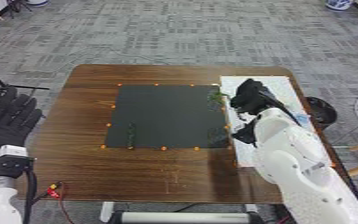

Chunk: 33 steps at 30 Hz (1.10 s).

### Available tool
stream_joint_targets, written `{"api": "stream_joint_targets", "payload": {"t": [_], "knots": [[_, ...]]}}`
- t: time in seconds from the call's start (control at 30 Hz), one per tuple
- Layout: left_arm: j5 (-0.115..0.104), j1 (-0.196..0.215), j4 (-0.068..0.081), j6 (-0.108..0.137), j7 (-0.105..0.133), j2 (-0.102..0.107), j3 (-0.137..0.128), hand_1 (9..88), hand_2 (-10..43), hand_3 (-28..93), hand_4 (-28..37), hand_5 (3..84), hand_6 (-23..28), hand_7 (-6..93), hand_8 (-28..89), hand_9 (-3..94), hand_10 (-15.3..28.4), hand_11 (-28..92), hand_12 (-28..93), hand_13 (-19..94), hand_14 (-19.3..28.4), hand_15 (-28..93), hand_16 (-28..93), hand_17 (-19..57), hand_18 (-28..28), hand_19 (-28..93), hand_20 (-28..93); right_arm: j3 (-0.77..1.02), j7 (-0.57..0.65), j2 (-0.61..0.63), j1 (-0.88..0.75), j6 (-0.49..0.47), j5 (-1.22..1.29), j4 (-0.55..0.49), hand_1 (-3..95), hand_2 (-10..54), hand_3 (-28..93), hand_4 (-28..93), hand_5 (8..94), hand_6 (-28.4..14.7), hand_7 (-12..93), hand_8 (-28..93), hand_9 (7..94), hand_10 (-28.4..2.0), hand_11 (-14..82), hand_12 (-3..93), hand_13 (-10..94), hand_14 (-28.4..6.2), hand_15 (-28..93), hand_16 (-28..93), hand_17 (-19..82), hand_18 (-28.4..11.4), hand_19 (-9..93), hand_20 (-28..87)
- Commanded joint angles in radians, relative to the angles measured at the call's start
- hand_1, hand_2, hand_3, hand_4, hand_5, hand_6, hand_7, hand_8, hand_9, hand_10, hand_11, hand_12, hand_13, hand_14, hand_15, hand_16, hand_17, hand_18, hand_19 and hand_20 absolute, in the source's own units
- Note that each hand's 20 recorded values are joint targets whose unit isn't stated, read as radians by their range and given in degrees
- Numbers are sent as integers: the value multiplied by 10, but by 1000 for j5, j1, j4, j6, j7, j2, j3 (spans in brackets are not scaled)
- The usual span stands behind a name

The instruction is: Arrange flowers

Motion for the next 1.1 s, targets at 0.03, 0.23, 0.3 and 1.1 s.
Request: {"api": "stream_joint_targets", "payload": {"t": [0.03, 0.23, 0.3, 1.1], "knots": [[2, -27, 16, -18, -33, 25, 38, 256, 156, 665, -283, 379, 88, 81, -84, 302, 165, 166, 73, 215, 159, 195, -35, -109, 142, 352, 68, -116, -13, -109, 70, -64, 10, 67, 489, -62, 698, -123, 639, -41, 570, 201, 682, -136, 475, 603, 691, -129, 772, 449, 408, -256, 899, 345], [17, 1, -2, 23, 16, 25, 31, 265, 160, 662, -283, 381, 87, 84, -84, 305, 164, 168, 73, 218, 160, 199, -35, -110, 143, 354, 69, -187, -3, -218, 95, -108, -24, 195, 487, -63, 704, -121, 637, -42, 576, 194, 684, -136, 471, 602, 692, -129, 771, 446, 407, -256, 901, 341], [10, -4, -2, 19, 15, 31, 33, 264, 161, 665, -283, 383, 87, 85, -85, 308, 164, 172, 73, 220, 159, 204, -36, -110, 144, 357, 71, -194, 10, -246, 93, -119, -31, 230, 488, -62, 703, -122, 637, -41, 576, 191, 684, -136, 471, 602, 692, -129, 771, 445, 407, -256, 900, 340], [1, -32, 17, -10, -11, 42, 56, 253, 156, 668, -283, 384, 88, 86, -85, 309, 167, 174, 73, 221, 159, 207, -39, -108, 145, 357, 71, -260, 27, -311, 57, 33, -86, 271, 379, -26, 714, -146, 715, -76, 207, -13, 693, -174, 482, 374, 699, -133, 751, 413, 409, -268, 917, 296]]}}
